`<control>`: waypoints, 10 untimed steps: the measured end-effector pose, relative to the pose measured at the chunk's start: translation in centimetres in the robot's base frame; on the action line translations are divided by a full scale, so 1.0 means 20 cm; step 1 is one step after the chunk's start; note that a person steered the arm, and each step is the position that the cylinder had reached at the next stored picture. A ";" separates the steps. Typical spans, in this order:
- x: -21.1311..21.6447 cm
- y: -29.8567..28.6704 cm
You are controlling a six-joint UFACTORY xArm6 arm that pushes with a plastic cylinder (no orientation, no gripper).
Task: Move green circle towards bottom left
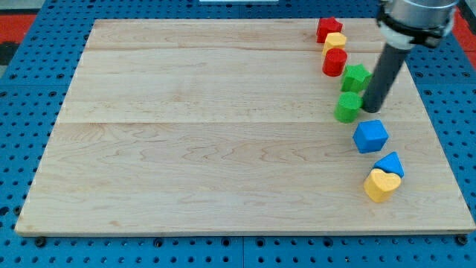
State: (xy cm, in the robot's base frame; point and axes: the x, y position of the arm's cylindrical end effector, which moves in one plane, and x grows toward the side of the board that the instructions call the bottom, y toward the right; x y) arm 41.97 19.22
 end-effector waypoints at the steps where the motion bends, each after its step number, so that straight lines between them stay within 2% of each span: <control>1: 0.00 0.00; 3: 0.00 -0.23; 4: 0.00 -0.25; 5: 0.00 -0.46; 7: 0.13 -1.45; 8: 0.12 -1.75; 9: -0.01 -1.81; 10: 0.25 -1.89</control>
State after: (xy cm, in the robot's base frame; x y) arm 46.95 -18.51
